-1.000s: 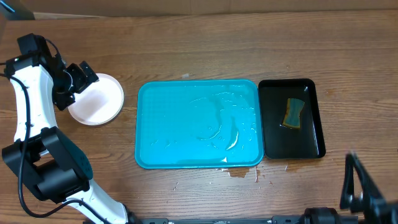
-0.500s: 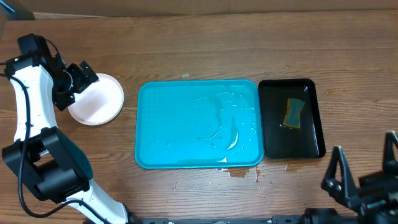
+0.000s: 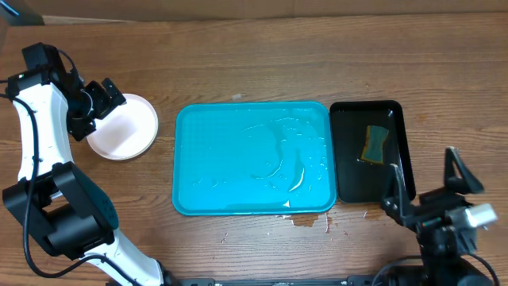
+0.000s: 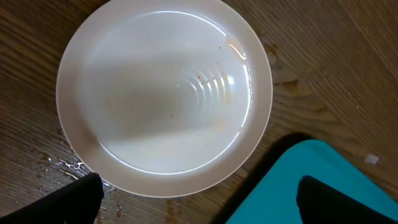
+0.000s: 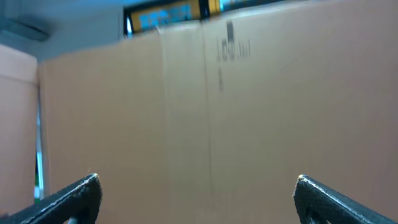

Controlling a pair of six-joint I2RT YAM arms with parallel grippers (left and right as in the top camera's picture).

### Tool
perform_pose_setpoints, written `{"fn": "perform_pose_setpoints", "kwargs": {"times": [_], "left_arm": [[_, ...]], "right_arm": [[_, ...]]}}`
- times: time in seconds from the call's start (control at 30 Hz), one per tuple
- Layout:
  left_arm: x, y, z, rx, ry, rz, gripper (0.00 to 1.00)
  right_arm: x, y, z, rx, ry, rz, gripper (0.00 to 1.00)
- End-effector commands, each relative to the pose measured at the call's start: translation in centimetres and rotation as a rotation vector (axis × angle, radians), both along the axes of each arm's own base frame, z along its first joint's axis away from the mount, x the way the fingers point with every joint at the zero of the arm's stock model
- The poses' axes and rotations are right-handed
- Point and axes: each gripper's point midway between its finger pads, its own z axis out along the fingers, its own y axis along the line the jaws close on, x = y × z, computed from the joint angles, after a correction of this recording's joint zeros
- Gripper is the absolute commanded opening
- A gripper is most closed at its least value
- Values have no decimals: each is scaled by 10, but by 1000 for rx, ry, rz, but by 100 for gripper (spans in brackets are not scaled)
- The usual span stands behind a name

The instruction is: Clean dirty plates on tray and stack at the side

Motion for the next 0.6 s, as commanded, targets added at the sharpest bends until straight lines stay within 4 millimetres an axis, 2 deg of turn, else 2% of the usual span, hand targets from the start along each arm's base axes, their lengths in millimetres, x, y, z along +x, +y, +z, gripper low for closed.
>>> {"fn": "perform_pose_setpoints", "kwargs": {"times": [0.0,0.13,0.37,0.57], "left_arm": [[1,-3,-4,-7,2,-26,100],[1,-3,-4,-7,2,-26,100],[1,-3,-4,-7,2,-26,100],[1,-3,-4,-7,2,-26,100]], "right_arm": [[11,-1,-27,3,47,-8,100],[25,-5,-58,13,113,-32,100],[38,-18,-91,42,183,-107,100],[47,-24,-123,44,317,-143,100]]}}
